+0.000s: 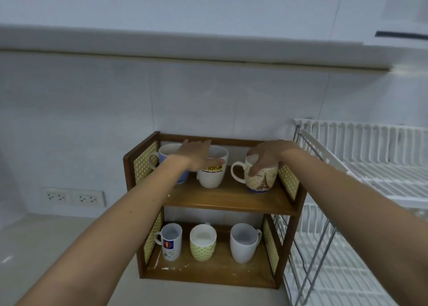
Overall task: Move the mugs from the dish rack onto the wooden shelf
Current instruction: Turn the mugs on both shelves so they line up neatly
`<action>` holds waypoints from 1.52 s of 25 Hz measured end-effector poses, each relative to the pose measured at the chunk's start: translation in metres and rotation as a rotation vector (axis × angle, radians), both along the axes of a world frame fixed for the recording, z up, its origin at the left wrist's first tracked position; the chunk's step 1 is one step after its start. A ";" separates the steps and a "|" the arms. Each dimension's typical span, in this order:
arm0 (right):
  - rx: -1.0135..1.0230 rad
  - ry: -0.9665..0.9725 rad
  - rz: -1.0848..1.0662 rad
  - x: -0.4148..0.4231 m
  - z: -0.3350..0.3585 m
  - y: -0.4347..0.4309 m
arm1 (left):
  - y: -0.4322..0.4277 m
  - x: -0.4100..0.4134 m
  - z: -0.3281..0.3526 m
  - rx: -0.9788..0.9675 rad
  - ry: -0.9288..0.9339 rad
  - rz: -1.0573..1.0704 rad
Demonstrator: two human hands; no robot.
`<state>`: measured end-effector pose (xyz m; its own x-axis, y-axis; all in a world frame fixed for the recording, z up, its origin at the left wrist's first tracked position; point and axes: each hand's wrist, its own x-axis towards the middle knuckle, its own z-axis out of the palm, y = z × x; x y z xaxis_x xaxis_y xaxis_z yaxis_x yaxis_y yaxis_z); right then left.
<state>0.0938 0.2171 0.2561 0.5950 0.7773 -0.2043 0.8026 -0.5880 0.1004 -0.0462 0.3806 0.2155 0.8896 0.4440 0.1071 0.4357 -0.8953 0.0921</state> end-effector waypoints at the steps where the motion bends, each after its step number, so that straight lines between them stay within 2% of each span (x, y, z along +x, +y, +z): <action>1: 0.016 -0.006 0.008 0.001 -0.002 0.000 | -0.002 0.003 -0.001 0.007 -0.011 -0.009; 8: -0.022 -0.066 0.028 -0.004 -0.010 0.003 | -0.005 0.003 -0.002 -0.035 0.005 -0.035; 11: 0.062 0.007 -0.056 -0.015 -0.014 -0.001 | -0.012 -0.004 0.000 -0.060 -0.019 -0.057; 12: 0.182 0.004 -0.083 -0.022 -0.016 -0.005 | -0.016 -0.008 -0.001 -0.046 -0.093 -0.089; 13: 0.386 -0.027 -0.090 -0.032 -0.026 -0.010 | -0.021 -0.015 -0.010 -0.023 -0.217 -0.122; 15: 1.007 -0.136 -0.002 -0.061 -0.066 -0.030 | -0.036 -0.039 -0.043 0.079 -0.616 -0.261; 16: 1.241 -0.129 0.088 -0.082 -0.090 -0.044 | -0.044 -0.056 -0.065 0.149 -0.778 -0.386; 17: 1.315 -0.094 0.170 -0.102 -0.115 -0.056 | -0.048 -0.073 -0.090 0.215 -0.835 -0.525; 18: 1.252 -0.039 0.214 -0.115 -0.143 -0.063 | -0.047 -0.089 -0.116 0.272 -0.770 -0.640; 20: 0.912 0.123 0.178 -0.123 -0.194 -0.057 | -0.032 -0.107 -0.160 0.326 -0.422 -0.714; 22: 0.593 0.265 0.089 -0.110 -0.223 -0.029 | -0.010 -0.108 -0.186 0.213 -0.122 -0.496; 25: 0.257 0.179 0.037 -0.085 -0.234 0.024 | 0.021 -0.096 -0.207 -0.045 0.129 0.010; 27: 0.084 0.166 0.003 -0.078 -0.240 0.054 | 0.032 -0.084 -0.217 -0.088 0.266 0.098; 30: -0.062 0.177 -0.026 -0.075 -0.258 0.085 | 0.040 -0.069 -0.226 -0.163 0.293 0.145; 32: -0.059 0.175 0.012 -0.072 -0.265 0.094 | 0.044 -0.065 -0.226 -0.184 0.282 0.162; 35: -0.048 0.255 0.173 -0.057 -0.259 0.098 | 0.045 -0.063 -0.224 -0.199 0.274 0.149; 38: -0.123 0.349 0.388 -0.037 -0.245 0.096 | 0.045 -0.062 -0.222 -0.210 0.276 0.125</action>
<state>0.0566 0.3126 0.0115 0.1493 0.8845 -0.4419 0.9566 -0.2424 -0.1619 -0.1078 0.4252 -0.0068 0.8100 0.5375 -0.2343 0.5743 -0.8079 0.1321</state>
